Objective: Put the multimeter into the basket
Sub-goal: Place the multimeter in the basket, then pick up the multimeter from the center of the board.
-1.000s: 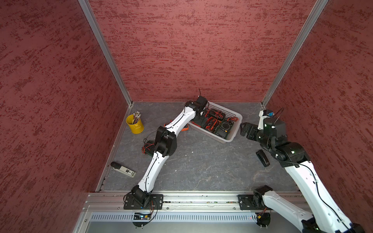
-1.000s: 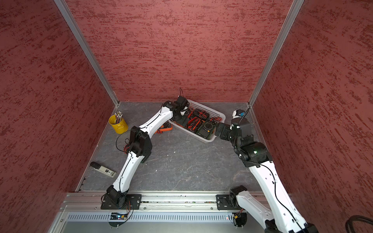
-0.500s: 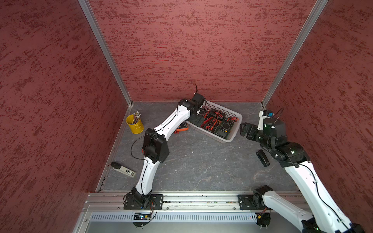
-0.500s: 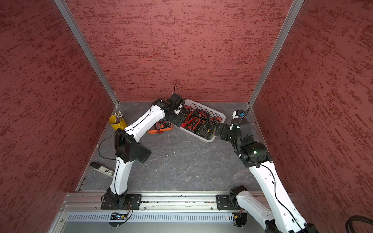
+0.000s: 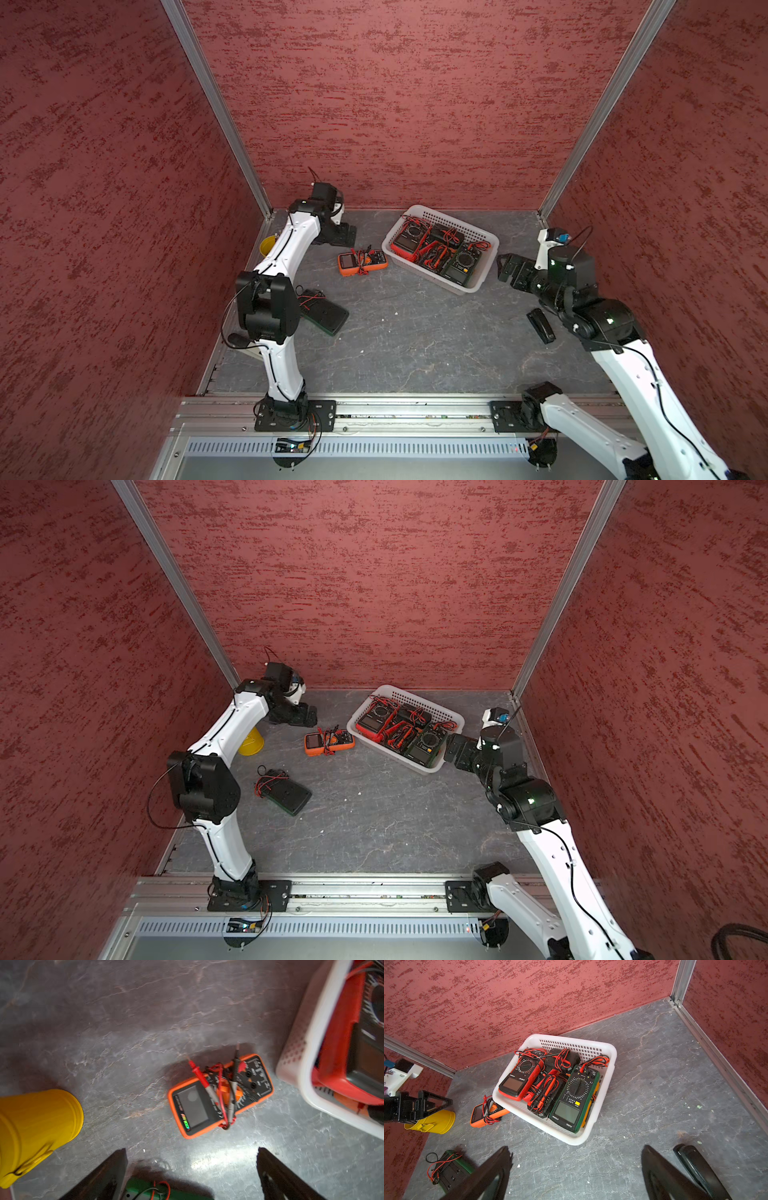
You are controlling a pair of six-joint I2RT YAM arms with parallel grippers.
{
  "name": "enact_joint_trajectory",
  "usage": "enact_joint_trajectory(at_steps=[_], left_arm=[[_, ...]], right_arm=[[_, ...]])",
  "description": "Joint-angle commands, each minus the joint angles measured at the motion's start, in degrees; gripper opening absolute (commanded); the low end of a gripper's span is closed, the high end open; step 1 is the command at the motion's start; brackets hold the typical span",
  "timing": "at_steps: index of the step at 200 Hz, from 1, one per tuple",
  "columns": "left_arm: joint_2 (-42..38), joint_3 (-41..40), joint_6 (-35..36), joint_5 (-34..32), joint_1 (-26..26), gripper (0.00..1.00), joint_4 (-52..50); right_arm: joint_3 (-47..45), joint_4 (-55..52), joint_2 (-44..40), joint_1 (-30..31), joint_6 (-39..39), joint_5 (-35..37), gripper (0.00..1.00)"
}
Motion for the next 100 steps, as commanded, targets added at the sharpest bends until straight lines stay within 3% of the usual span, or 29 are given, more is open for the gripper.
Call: enact_joint_trajectory(at_steps=[1,52,100], left_arm=[[1.5,-1.7,-1.9,6.8,2.0,1.0,5.2],[3.8,-4.2,-2.0,8.6,3.1,1.0,11.3],[7.9,0.8,-1.9,10.2,2.8,1.0,11.4]], right_arm=[[-0.4,-1.1,-0.5,0.0,0.6,0.4,0.99],[-2.4,0.4,-0.3,0.0,2.1,0.9,0.99],[-2.6,1.7,1.1,0.0,2.3,0.1,0.99]])
